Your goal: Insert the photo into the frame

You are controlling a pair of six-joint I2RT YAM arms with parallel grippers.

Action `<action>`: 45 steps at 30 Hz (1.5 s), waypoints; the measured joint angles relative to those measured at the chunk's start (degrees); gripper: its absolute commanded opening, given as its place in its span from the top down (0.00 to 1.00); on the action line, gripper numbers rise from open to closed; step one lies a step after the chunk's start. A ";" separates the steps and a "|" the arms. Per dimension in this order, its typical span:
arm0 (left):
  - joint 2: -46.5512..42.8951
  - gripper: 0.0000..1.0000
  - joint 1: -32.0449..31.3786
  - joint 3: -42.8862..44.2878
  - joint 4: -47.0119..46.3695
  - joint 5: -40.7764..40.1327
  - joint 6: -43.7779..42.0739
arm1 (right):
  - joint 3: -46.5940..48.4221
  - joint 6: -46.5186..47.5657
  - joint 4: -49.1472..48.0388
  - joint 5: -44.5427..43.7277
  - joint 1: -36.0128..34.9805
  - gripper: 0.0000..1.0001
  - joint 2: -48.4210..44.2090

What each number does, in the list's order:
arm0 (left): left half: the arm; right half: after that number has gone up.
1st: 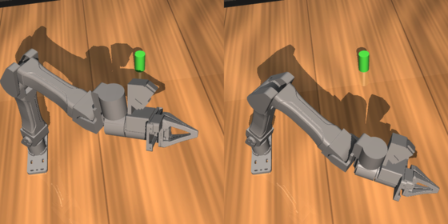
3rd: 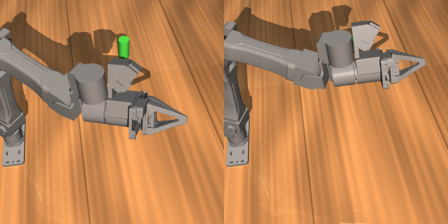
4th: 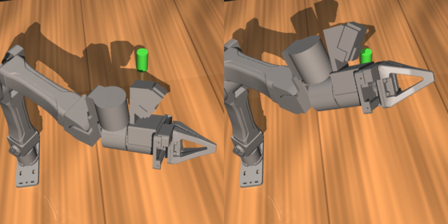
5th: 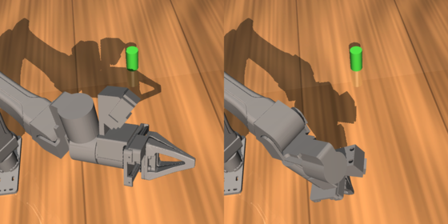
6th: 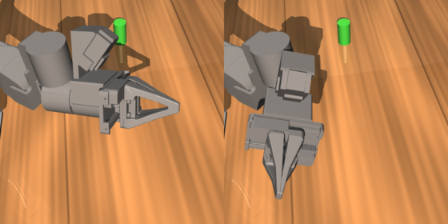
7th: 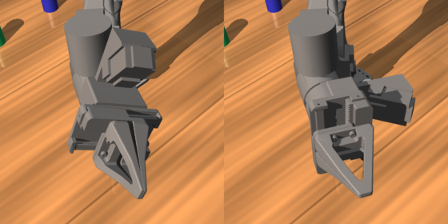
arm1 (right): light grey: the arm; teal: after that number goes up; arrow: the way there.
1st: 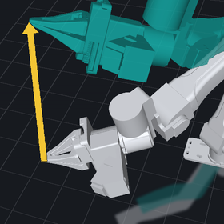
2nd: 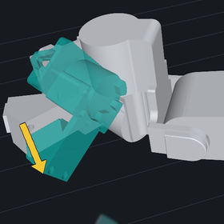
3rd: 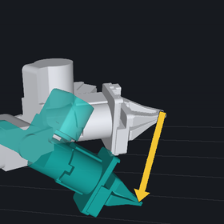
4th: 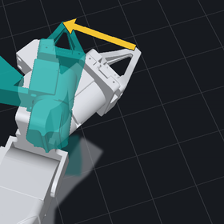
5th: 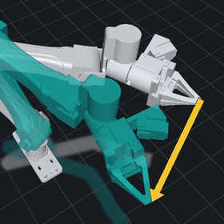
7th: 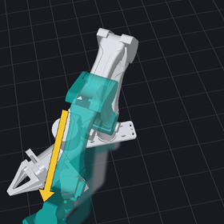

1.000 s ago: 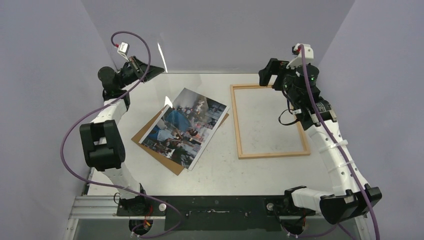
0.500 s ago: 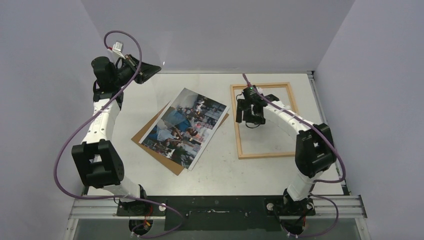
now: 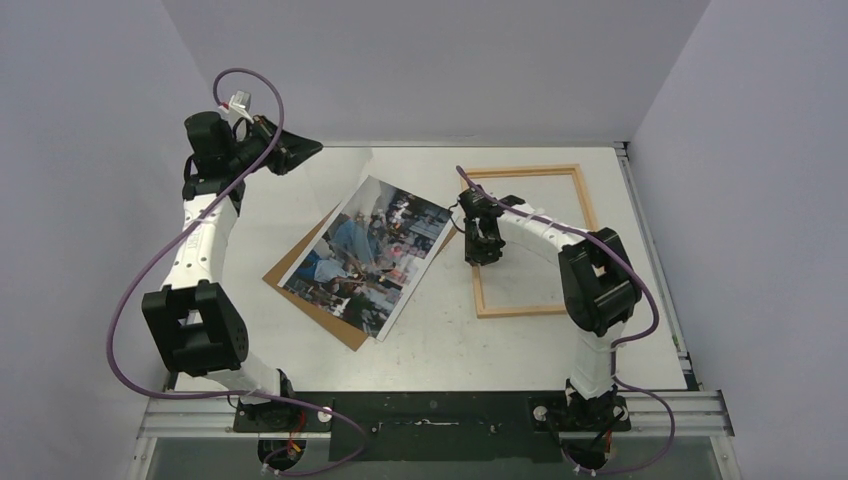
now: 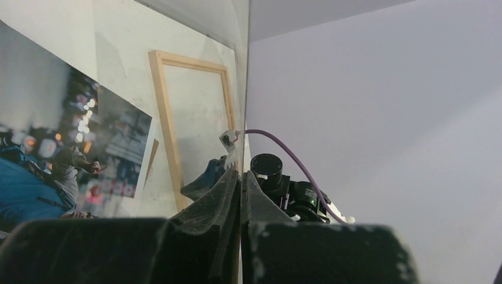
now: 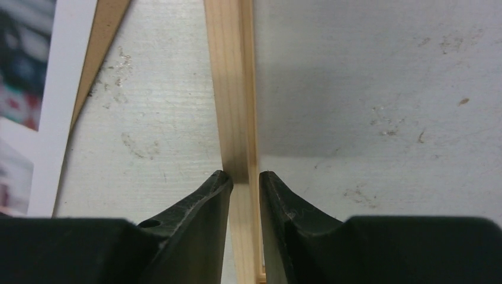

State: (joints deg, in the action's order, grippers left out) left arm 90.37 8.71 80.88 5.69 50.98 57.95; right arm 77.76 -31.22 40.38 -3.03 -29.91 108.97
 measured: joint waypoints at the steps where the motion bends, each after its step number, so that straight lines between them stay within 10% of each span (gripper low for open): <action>1: 0.00 1.00 -0.02 0.44 0.28 0.00 -0.09 | 0.04 -0.11 -0.24 0.28 -0.22 0.80 0.13; 30: 0.09 1.00 -1.95 5.33 0.52 0.46 1.46 | 3.65 1.92 -7.15 10.73 -8.28 0.83 4.31; 38: 0.28 1.00 -2.34 5.33 0.55 0.46 1.46 | 3.82 4.28 -7.50 13.77 -10.12 0.46 4.72; 45: 0.28 1.00 -2.34 6.25 2.01 0.15 -0.02 | 8.74 1.86 -2.69 8.15 -9.77 0.48 7.30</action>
State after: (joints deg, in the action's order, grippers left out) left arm 90.65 6.37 87.13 7.70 51.13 57.93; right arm 86.50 -29.36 37.69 5.13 -39.68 116.27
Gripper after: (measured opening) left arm 0.007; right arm 0.544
